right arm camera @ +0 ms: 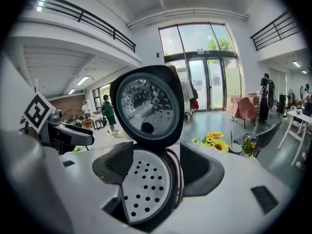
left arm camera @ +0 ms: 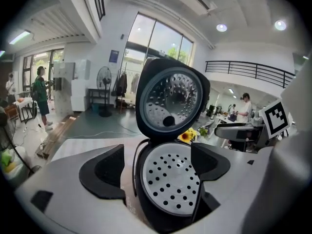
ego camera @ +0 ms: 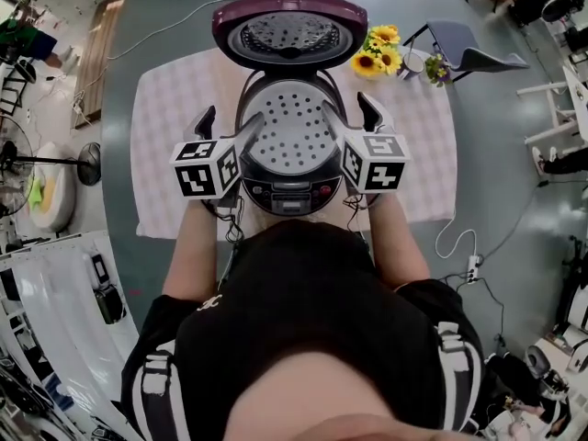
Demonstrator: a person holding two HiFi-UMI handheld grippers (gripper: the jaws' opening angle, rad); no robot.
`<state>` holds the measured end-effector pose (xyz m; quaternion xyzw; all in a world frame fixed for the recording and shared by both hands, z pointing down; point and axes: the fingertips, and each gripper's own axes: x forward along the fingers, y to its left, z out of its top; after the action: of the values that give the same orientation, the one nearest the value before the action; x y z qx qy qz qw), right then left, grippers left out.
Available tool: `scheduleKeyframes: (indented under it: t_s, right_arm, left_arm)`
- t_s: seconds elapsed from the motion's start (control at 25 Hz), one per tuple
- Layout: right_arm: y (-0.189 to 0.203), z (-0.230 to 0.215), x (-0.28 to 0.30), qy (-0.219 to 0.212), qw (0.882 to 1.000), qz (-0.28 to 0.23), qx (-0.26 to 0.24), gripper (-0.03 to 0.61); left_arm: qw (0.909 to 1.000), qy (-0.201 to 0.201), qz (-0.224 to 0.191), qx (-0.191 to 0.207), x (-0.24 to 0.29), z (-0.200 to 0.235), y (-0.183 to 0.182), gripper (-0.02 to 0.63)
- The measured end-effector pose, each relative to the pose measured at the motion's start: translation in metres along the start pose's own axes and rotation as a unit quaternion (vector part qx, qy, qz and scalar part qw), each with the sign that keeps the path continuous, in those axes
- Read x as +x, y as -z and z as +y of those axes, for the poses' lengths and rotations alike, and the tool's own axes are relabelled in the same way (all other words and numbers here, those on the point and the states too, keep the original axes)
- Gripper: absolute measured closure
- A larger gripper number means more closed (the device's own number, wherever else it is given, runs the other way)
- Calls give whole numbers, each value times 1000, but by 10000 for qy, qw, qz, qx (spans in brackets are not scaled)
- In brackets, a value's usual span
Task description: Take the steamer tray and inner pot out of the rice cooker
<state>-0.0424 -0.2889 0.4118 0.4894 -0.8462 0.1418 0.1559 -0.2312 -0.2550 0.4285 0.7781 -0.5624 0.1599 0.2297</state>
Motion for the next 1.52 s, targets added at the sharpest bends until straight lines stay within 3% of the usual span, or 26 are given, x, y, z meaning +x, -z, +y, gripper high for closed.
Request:
scheduleKeyframes:
  t_s: [0.24,0.44,0.56,1.16,1.52]
  right_arm:
    - [37,-7,29,50,9955,940,-80,301]
    - [63,-19,49,150,9873,1572,-171,301]
    - [74,-25,57,159,9832,1811,-174,302]
    - [112,-43,83,232,9692,2448,-130,304]
    - [117,-49,84,348,9663,2551,-2,370]
  left_arm:
    - [9971,-10,762,-20,29,5,27,212]
    - [9896,-631,1280,155,53,25,49,213]
    - [9866,-565,1517,221,64,26,60,213]
    - [9681,-687,2362,468,103,54,102,213]
    - [9653,-973,2334,649,106,64,101,267]
